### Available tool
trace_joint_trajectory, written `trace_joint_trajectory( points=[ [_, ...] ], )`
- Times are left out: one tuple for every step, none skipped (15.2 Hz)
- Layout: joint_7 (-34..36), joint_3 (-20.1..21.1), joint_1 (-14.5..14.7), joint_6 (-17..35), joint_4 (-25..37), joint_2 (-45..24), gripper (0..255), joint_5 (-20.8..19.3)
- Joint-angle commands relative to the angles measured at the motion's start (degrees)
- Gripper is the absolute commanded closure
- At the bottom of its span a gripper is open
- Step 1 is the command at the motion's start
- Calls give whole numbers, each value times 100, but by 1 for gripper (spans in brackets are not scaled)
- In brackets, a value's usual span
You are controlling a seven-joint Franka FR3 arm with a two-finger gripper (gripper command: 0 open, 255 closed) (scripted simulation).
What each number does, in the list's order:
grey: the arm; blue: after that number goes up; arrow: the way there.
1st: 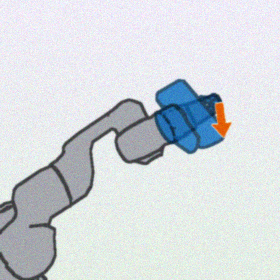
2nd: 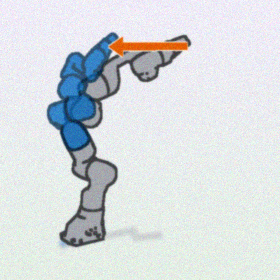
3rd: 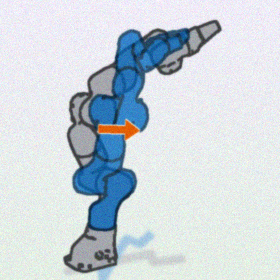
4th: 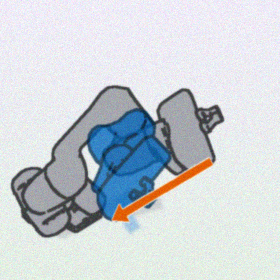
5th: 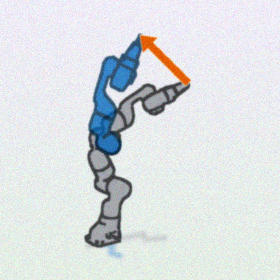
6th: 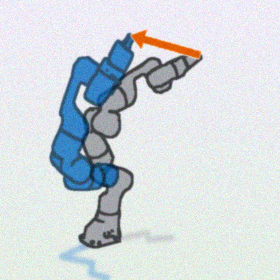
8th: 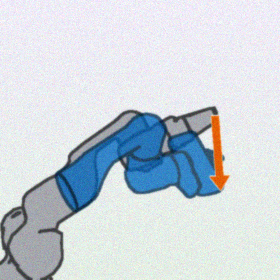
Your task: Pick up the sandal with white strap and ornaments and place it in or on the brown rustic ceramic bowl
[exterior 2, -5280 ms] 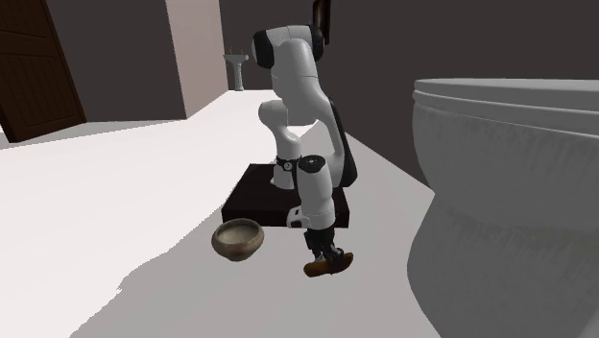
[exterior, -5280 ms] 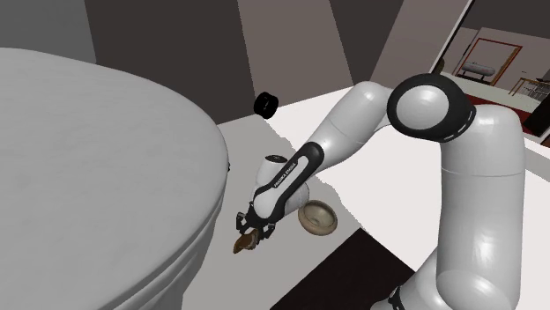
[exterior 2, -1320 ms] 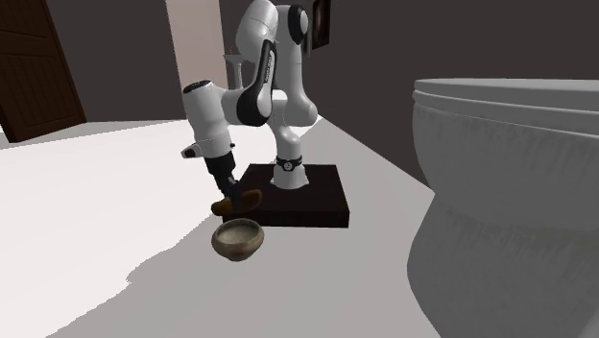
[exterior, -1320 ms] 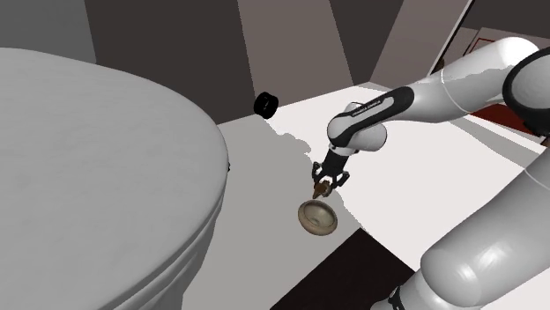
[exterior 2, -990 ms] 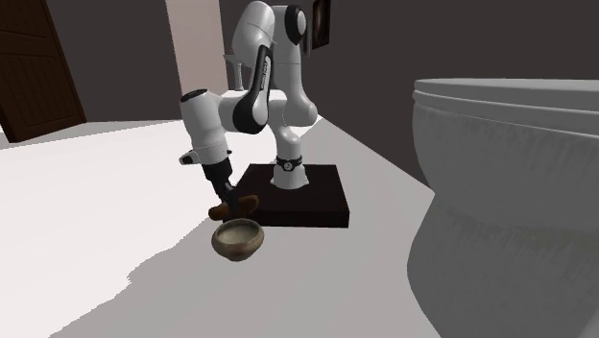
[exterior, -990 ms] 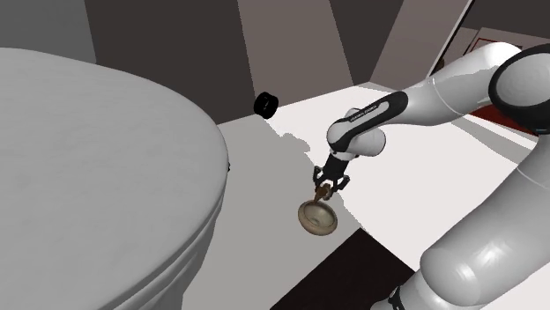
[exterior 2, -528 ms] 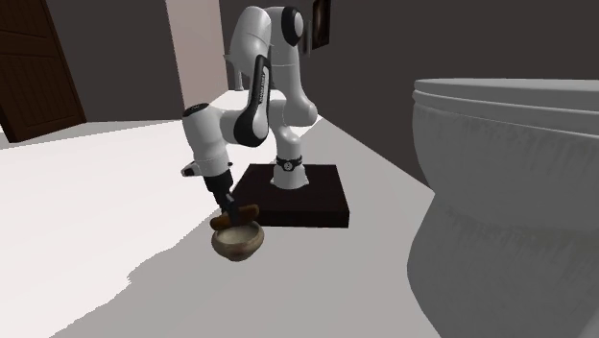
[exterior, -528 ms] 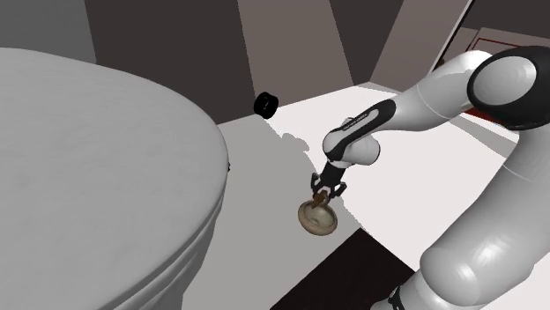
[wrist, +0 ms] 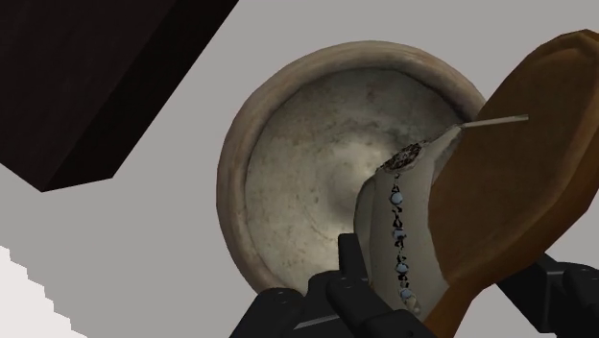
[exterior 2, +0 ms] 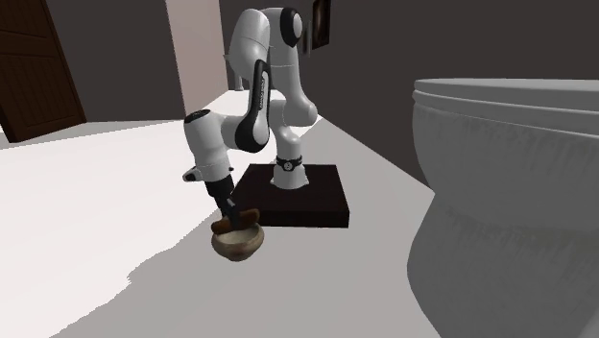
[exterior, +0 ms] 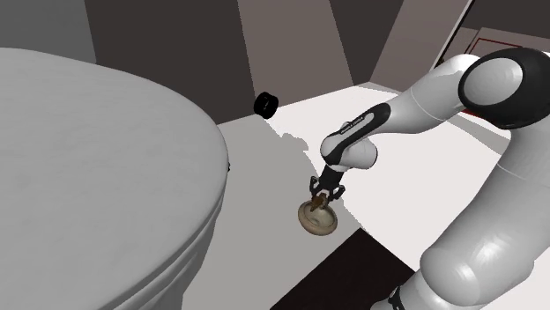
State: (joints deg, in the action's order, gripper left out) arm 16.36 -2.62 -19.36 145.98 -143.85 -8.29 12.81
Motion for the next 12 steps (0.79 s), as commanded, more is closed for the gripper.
trace_joint_trajectory(
  points=[
    [0, 0, 0, 1, 1, -1, 255, 1],
    [0, 0, 0, 2, 1, -1, 0, 1],
    [0, 0, 0, 2, 1, -1, 0, 1],
    [-1, 0, 0, 2, 1, -1, 0, 1],
    [0, 0, 0, 2, 1, -1, 0, 1],
    [0, 0, 0, 2, 1, -1, 0, 1],
    [0, 0, 0, 2, 1, -1, 0, 1],
    [53, -30, -5, -200, 26, 177, 0, -77],
    [102, -57, -12, -403, 60, 348, 0, -149],
    [146, -79, -23, -608, 103, 512, 0, -216],
    [178, -94, -32, -769, 143, 635, 0, -264],
    [178, -92, -34, -769, 143, 635, 0, -264]
  ],
)
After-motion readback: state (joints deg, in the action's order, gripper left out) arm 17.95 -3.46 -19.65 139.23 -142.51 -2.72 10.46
